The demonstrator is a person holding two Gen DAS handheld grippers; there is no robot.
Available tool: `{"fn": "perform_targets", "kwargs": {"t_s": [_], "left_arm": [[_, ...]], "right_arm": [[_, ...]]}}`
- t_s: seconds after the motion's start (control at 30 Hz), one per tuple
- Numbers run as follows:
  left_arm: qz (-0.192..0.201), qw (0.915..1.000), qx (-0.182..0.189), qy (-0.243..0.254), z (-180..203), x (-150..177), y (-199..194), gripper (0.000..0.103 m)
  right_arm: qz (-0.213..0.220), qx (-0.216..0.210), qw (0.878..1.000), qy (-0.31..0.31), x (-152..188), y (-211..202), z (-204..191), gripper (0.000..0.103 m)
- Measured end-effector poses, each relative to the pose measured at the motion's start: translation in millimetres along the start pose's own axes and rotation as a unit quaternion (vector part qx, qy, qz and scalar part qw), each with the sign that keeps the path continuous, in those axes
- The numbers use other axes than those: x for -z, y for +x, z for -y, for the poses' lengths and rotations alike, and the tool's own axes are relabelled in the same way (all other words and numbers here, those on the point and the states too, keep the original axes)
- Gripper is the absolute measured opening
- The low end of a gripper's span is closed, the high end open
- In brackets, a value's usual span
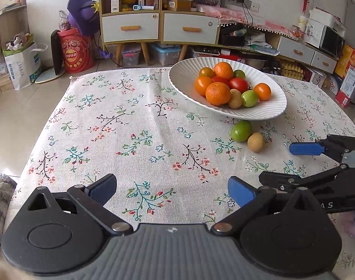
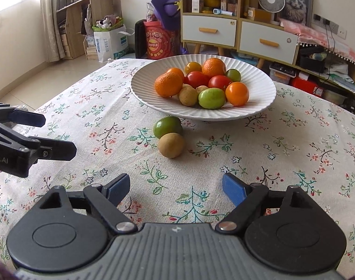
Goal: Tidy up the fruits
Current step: 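Withdraw both grippers from the bowl toward the kiwi and lime, then grasp the brown kiwi with the right gripper while the left gripper grasps the lime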
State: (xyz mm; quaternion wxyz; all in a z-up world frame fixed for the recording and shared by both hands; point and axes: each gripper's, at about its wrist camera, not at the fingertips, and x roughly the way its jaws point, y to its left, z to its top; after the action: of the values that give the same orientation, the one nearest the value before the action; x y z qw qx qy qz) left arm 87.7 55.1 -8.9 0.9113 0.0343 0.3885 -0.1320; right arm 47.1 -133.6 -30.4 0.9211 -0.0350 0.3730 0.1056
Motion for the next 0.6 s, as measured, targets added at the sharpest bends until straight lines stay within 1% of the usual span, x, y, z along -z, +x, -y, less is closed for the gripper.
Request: {"fn": "perform_targets", "kwargs": {"t_s": [0.03, 0.1, 0.13, 0.2, 0.33, 0.37, 0.4, 0.53, 0.57, 0.6], "left_arm": [[-0.001, 1.0000, 0.000, 0.001, 0, 0, 1, 0.096], [-0.003, 1.0000, 0.001, 0.005, 1, 1, 2, 0.096], [-0.004, 1.0000, 0.001, 0.008, 2, 1, 3, 0.096], [-0.006, 0.9999, 0.000, 0.011, 3, 2, 5, 0.096], [-0.009, 0.9999, 0.001, 0.014, 4, 5, 7, 0.096], [-0.009, 0.9998, 0.001, 0.016, 5, 5, 8, 0.096], [-0.010, 0.9998, 0.000, 0.018, 5, 6, 9, 0.096], [-0.010, 0.9997, 0.003, 0.021, 9, 8, 13, 0.096], [-0.009, 0.9997, 0.005, 0.022, 9, 8, 14, 0.096], [-0.007, 0.9997, 0.006, 0.022, 10, 8, 15, 0.096]], "right_arm": [[0.002, 0.002, 1.000, 0.000, -2, 2, 0, 0.078], [0.001, 0.003, 1.000, -0.004, -5, 6, -1, 0.070], [0.003, 0.004, 1.000, -0.008, -5, 7, -2, 0.068], [0.006, 0.006, 1.000, -0.017, -6, 9, -4, 0.059], [0.014, 0.006, 1.000, -0.026, -9, 12, -7, 0.051], [0.016, 0.007, 0.999, -0.027, -10, 12, -7, 0.047], [0.017, 0.006, 0.999, -0.027, -10, 12, -7, 0.043], [0.018, 0.000, 1.000, -0.021, -14, 12, -5, 0.031], [0.018, -0.004, 1.000, -0.021, -14, 12, -5, 0.027], [0.018, -0.005, 1.000, -0.021, -14, 12, -5, 0.025]]}}
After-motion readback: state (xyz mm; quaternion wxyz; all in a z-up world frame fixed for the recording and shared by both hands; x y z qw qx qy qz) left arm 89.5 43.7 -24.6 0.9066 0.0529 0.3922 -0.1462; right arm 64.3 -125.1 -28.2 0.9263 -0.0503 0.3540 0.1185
